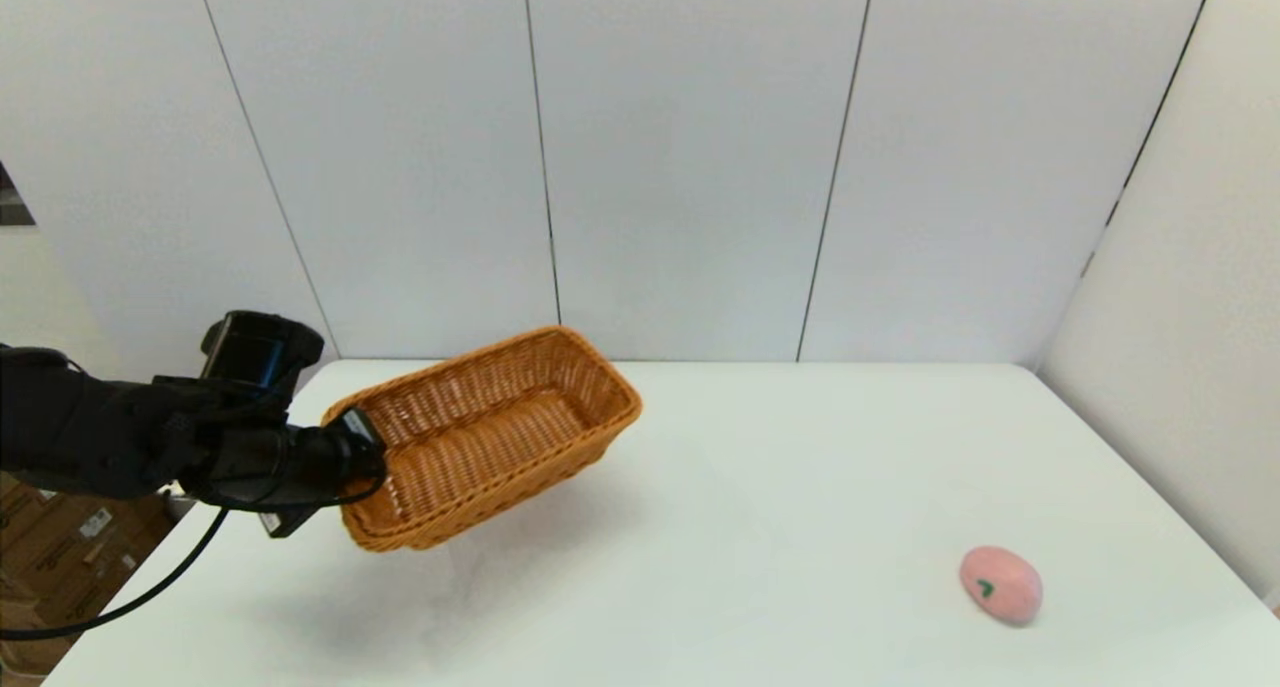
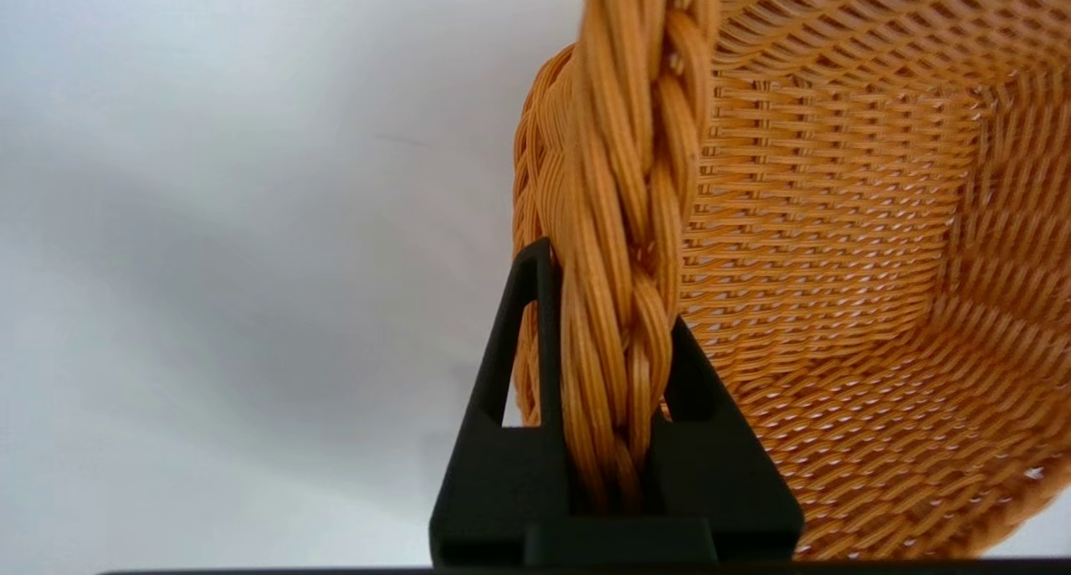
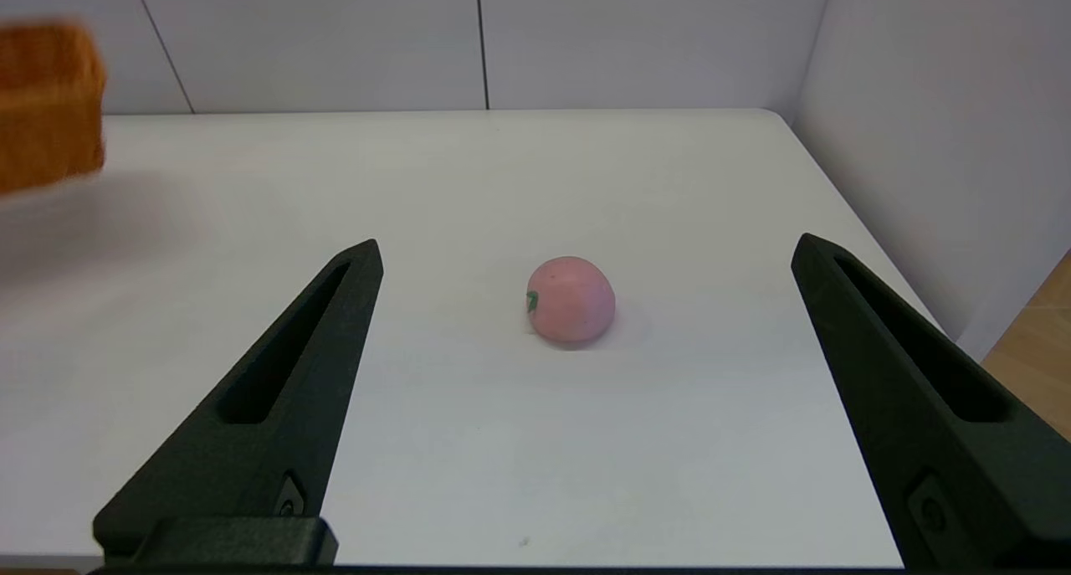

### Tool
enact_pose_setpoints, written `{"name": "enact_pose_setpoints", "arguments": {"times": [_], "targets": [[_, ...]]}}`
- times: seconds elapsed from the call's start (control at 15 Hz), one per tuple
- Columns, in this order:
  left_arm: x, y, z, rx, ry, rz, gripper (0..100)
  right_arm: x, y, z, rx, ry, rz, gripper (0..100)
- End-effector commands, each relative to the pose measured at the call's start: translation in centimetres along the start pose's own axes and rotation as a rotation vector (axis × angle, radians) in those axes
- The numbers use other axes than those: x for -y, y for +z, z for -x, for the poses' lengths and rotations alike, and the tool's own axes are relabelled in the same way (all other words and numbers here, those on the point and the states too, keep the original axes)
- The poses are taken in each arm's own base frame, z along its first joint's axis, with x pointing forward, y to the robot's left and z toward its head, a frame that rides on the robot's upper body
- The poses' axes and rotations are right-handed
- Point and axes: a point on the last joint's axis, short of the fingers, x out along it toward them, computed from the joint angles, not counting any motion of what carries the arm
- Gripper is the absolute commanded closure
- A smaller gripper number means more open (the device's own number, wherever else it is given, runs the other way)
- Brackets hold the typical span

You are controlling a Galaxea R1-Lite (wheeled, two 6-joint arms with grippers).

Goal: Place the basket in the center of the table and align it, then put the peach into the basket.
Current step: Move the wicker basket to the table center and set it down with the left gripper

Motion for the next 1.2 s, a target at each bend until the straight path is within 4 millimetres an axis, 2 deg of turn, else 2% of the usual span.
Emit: {"name": "enact_pose_setpoints", "arguments": {"times": [0.07,0.2,0.27,0.47,0.67,1.2], "targets": [[6.5,-2.0,5.2,-0.032,-0.334,-0.155,100,0.0,0.0,0.0,-0.001,0.0,0.0,0],[8.8,-3.2,3.7,-0.103,-0.372,-0.208,100,0.0,0.0,0.0,-0.001,0.0,0.0,0],[9.2,-4.2,2.6,-0.14,-0.364,-0.231,100,0.0,0.0,0.0,-0.001,0.0,0.0,0],[9.8,-7.1,-0.7,-0.247,-0.323,-0.307,100,0.0,0.0,0.0,-0.001,0.0,0.0,0],[9.8,-9.2,-2.9,-0.302,-0.292,-0.347,100,0.0,0.0,0.0,-0.001,0.0,0.0,0],[8.5,-10.5,-5.6,-0.346,-0.226,-0.426,100,0.0,0.0,0.0,-0.001,0.0,0.0,0]]}}
